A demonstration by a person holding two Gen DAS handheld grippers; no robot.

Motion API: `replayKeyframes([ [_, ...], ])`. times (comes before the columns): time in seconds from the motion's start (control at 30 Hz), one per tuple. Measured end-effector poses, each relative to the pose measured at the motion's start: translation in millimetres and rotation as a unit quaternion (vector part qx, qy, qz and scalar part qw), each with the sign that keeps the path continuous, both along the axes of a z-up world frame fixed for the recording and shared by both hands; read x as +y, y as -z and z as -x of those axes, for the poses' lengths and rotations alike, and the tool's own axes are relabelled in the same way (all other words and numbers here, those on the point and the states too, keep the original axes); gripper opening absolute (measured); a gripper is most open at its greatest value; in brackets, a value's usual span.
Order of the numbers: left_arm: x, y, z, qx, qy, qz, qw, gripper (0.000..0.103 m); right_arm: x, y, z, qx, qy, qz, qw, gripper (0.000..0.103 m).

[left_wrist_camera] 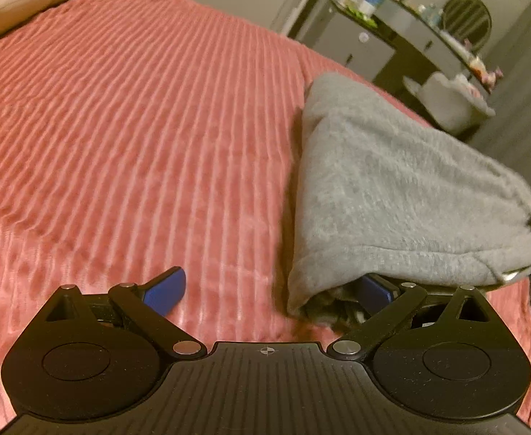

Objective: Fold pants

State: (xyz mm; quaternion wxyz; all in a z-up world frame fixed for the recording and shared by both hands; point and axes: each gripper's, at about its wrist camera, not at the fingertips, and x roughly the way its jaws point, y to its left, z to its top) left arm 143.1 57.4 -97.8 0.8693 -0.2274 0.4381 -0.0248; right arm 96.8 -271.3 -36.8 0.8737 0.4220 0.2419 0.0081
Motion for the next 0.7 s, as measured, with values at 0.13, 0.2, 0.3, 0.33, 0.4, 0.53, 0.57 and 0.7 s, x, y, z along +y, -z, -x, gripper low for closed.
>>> replayKeyframes([
  [0.13,-3.6,5.2,-5.8,0.031,0.009,0.000,0.9995,0.102,-19.8,54.4,-12.8,0.105,0.020,-0.043,0.993,0.055],
  [0.2,-2.3,6.3,-6.7,0.035,0.008,0.005,0.9993,0.102,-25.7,73.9,-10.7,0.116,0.019,-0.076,0.990,0.064],
  [0.3,-0.6,8.3,-8.6,0.041,0.009,0.006,0.9991,0.102,-33.7,83.5,-12.1,0.102,0.012,-0.126,0.987,0.080],
  [0.33,-0.7,8.4,-9.0,0.041,0.010,0.004,0.9991,0.102,-35.1,84.4,-12.8,0.098,0.004,-0.132,0.986,0.083],
  [0.4,-1.7,7.9,-12.1,0.042,0.011,0.001,0.9991,0.102,-35.1,85.5,-20.5,0.094,-0.006,-0.137,0.986,0.091],
  [0.53,-5.9,8.6,-13.2,0.043,0.011,-0.001,0.9990,0.102,-36.2,93.2,-32.4,0.084,-0.010,-0.162,0.983,0.099],
  [0.57,-6.6,8.8,-13.6,0.043,0.011,-0.001,0.9990,0.102,-36.7,94.8,-34.2,0.083,-0.010,-0.168,0.982,0.099],
  [0.7,-9.0,10.8,-15.9,0.046,0.012,-0.003,0.9989,0.102,-41.8,99.1,-31.3,0.077,0.001,-0.185,0.980,0.087],
])
